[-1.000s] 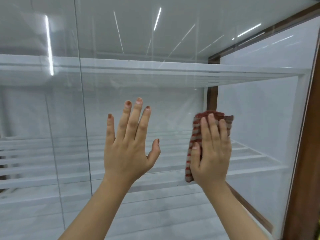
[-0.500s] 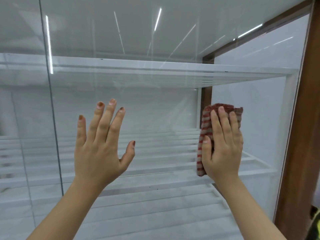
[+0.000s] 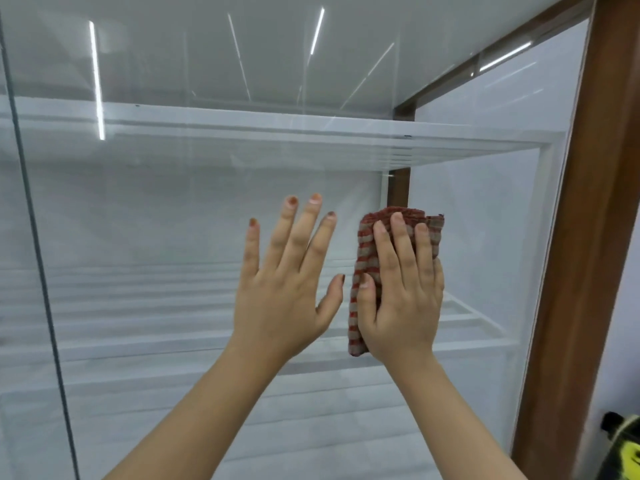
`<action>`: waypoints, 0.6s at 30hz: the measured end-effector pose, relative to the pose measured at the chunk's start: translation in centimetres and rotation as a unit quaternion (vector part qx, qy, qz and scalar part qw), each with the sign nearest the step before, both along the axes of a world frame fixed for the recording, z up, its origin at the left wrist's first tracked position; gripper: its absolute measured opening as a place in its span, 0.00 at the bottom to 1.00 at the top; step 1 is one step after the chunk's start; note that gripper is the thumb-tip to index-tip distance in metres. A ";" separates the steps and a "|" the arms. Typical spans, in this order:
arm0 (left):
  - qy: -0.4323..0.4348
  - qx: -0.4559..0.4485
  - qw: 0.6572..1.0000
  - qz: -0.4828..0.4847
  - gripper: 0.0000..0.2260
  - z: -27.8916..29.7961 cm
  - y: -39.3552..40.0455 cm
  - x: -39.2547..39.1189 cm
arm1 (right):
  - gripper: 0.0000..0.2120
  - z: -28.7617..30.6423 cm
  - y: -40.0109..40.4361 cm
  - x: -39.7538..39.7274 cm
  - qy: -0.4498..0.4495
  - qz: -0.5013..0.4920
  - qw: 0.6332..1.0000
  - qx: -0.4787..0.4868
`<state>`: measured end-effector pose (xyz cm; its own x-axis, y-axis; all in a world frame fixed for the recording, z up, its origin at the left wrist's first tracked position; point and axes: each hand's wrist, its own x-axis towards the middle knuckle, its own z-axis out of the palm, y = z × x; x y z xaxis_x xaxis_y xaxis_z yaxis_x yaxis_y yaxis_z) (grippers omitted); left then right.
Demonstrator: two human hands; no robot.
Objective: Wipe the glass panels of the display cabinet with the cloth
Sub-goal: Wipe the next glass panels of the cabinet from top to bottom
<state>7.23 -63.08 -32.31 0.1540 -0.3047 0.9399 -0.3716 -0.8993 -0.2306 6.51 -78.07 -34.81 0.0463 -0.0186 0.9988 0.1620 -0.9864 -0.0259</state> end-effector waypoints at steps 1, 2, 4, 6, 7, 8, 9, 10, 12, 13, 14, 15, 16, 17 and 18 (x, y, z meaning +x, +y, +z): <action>0.002 -0.006 1.000 0.005 0.29 0.0 -0.5 0.1 | 0.24 0.1 -0.3 -0.1 0.003 -0.001 1.000 -0.011; 0.000 -0.013 1.000 0.009 0.29 -0.1 -0.8 0.3 | 0.25 0.3 -0.7 -0.1 0.007 -0.002 1.000 -0.025; -0.012 -0.018 1.000 0.017 0.28 -0.3 -0.9 0.5 | 0.25 1.0 -1.8 -0.2 0.014 -0.002 0.999 -0.049; -0.029 -0.017 0.999 0.025 0.28 -0.4 -0.9 0.7 | 0.26 1.7 -3.5 -0.2 0.014 0.000 0.999 -0.046; -0.034 -0.018 0.999 0.028 0.28 -0.5 -0.8 0.8 | 0.26 1.9 -4.5 -0.2 0.013 0.001 0.999 -0.035; -0.037 -0.020 0.999 0.029 0.28 -0.5 -0.9 0.8 | 0.26 1.9 -5.6 -0.2 0.013 0.002 1.000 -0.022; -0.039 -0.023 0.999 0.029 0.28 -0.5 -1.0 0.8 | 0.25 1.7 -6.8 -0.3 0.013 0.002 1.000 -0.006; -0.040 -0.025 0.998 0.029 0.28 -0.6 -1.0 0.8 | 0.25 1.4 -8.0 -0.3 0.011 0.001 1.000 0.011; -0.040 -0.029 0.998 0.029 0.28 -0.6 -1.2 0.8 | 0.24 0.2 -9.6 -0.5 0.004 0.000 0.999 0.040; -0.041 -0.030 0.998 0.029 0.29 -0.6 -1.2 0.8 | 0.24 -0.4 -10.0 -0.5 -0.001 0.000 0.999 0.047; -0.041 -0.031 0.998 0.030 0.29 -0.6 -1.2 0.8 | 0.24 -1.0 -10.0 -0.5 -0.004 0.000 0.999 0.048; -0.041 -0.031 0.998 0.030 0.29 -0.6 -1.2 0.8 | 0.24 -1.4 -9.7 -0.5 -0.006 0.002 0.999 0.045; -0.039 -0.032 0.998 0.030 0.29 -0.6 -1.3 0.8 | 0.24 -1.7 -9.2 -0.5 -0.005 0.003 0.999 0.038; -0.037 -0.032 0.998 0.030 0.29 -0.6 -1.3 0.8 | 0.24 -1.8 -8.5 -0.5 -0.001 0.005 1.000 0.029; -0.035 -0.032 0.998 0.030 0.29 -0.6 -1.3 0.8 | 0.24 -1.7 -8.0 -0.4 0.004 0.008 1.000 0.016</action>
